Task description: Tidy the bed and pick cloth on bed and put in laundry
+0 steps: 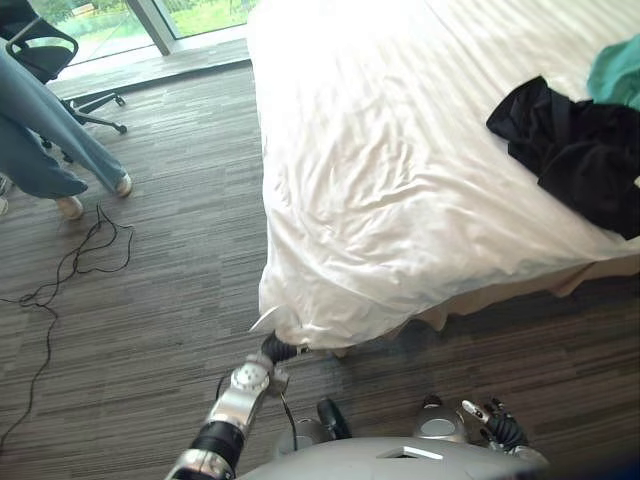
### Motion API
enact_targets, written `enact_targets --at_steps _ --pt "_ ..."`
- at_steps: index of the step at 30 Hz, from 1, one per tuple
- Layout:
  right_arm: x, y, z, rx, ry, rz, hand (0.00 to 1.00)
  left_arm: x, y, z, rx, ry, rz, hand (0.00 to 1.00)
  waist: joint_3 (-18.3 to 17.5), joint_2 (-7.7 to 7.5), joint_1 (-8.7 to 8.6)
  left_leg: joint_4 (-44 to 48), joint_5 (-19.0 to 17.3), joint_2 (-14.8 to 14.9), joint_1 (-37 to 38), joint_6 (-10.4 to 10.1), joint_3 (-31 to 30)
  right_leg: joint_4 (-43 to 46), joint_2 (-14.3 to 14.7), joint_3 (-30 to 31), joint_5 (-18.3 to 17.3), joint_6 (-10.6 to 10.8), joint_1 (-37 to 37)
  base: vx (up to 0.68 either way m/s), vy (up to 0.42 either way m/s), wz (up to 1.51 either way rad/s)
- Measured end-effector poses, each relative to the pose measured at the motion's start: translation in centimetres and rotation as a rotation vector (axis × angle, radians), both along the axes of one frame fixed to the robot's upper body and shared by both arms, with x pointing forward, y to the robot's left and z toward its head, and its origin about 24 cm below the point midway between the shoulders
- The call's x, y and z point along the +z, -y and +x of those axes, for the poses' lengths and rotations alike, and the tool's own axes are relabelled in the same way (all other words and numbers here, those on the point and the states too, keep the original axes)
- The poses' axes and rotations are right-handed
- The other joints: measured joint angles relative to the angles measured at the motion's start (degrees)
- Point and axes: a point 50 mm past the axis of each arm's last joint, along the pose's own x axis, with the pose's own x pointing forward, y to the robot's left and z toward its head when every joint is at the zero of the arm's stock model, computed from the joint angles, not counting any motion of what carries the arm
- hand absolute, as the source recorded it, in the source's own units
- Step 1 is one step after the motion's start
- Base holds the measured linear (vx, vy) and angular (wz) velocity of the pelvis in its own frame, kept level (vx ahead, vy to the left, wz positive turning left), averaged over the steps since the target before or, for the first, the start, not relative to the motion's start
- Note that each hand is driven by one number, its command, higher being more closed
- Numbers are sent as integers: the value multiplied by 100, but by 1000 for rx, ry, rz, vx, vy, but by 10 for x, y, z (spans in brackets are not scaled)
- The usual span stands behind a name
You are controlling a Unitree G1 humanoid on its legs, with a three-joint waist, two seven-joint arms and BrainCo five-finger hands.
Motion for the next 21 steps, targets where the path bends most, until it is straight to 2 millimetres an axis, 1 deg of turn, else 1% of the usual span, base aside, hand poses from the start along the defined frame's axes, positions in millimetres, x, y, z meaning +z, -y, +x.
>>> enact_targets --at_steps 1,2,3,4,5,6,7,8,9,11,12,13,14,15,16,17,18,20,21 --pt "-1 -3 -1 -8 -3 9 0 -9 -5 -25 178 -94 -26 0 -10 -39 -3 -73 44 -6 42 -5 -41 -92 25 -11 48 -4 86 -34 -6 13" --pt "-2 -3 -4 -24 -16 12 0 -9 -15 -33 271 -116 -9 0 -16 -62 74 -168 116 -23 50 -3 -109 -147 40 -56 82 -6 108 -52 -7 16" --pt "-3 -3 -4 -26 -20 12 0 -10 -19 -36 306 -125 4 0 -15 -64 134 -218 151 -30 63 4 -112 -157 44 -56 97 -6 103 -82 -6 8" --pt "-3 -3 -5 -30 -24 13 0 -11 -25 -45 362 -156 22 0 -12 -73 188 -254 185 -34 78 7 -113 -190 52 -51 127 -1 113 -92 3 -6" --pt "-4 -3 -4 -32 -24 15 0 -14 -30 -66 423 -230 38 0 -11 -75 207 -338 227 -50 141 11 -111 -232 61 -31 155 7 138 -106 13 -11" --pt "-4 -3 -4 -30 -26 17 0 -17 -28 -93 462 -328 28 0 -11 -75 207 -442 281 -76 222 20 -111 -261 62 -19 172 16 157 -87 17 -11" --pt "-4 -3 -4 -24 -29 15 0 -18 -27 -106 464 -377 21 0 -7 -80 210 -489 298 -91 256 28 -112 -278 59 -16 175 21 171 -81 26 -6" --pt "-4 -3 -4 -12 -33 10 0 -19 -22 -130 469 -467 -4 0 -10 -111 228 -559 326 -117 285 38 -120 -329 53 -18 186 26 195 -74 34 -2" --pt "-5 -3 -5 -1 -37 5 0 -18 -18 -149 431 -538 -31 0 -13 -105 274 -585 340 -140 299 48 -128 -349 38 -20 195 9 201 -70 37 -1" --pt "-5 -3 -7 -2 -48 7 0 -18 -14 -161 379 -588 -56 0 -16 -127 331 -588 341 -165 296 50 -160 -358 17 -34 216 14 212 -60 35 6" --pt "-6 -3 -7 -5 -49 12 0 -17 -12 -168 343 -600 -63 0 -26 -149 332 -596 320 -187 282 22 -222 -380 1 -86 231 30 239 -59 32 20" --pt "-6 -4 -6 -16 -53 18 0 -18 -11 -168 323 -589 -57 0 -27 -166 320 -609 319 -192 279 20 -271 -422 -12 -138 246 51 284 -70 25 21" --pt "-6 -4 -5 -49 -63 24 0 -19 -9 -163 319 -548 -51 0 -40 -175 329 -619 316 -191 279 19 -281 -450 -22 -145 259 73 304 -54 14 11" --pt "-6 -3 -4 -94 -65 24 0 -20 -10 -154 303 -499 -45 0 -45 -173 325 -621 312 -193 282 21 -276 -458 -28 -137 266 69 304 -59 21 -2" --pt "-7 -3 -4 -123 -68 26 0 -20 -13 -150 307 -473 -34 0 -50 -180 318 -621 307 -194 281 24 -269 -470 -29 -134 270 68 304 -37 22 -5" --pt "-7 -1 -7 -194 -83 23 0 -20 -17 -135 331 -390 -24 0 -56 -181 311 -622 302 -198 268 27 -267 -496 -28 -132 276 59 304 -22 20 -4" --pt "-8 1 -9 -227 -92 18 100 -20 -19 -127 332 -350 -14 0 -63 -169 314 -622 298 -199 265 32 -263 -510 -27 -128 281 52 304 -6 16 -5" --pt "-7 8 -14 -363 -113 -15 100 -17 -28 -104 298 -226 16 0 -80 -148 291 -623 286 -201 256 42 -239 -544 -24 -108 290 40 298 13 15 -6" --pt "-7 10 -14 -398 -116 -27 100 -16 -29 -98 283 -197 22 0 -83 -143 292 -623 283 -202 258 47 -231 -546 -23 -103 291 38 297 33 9 -7"
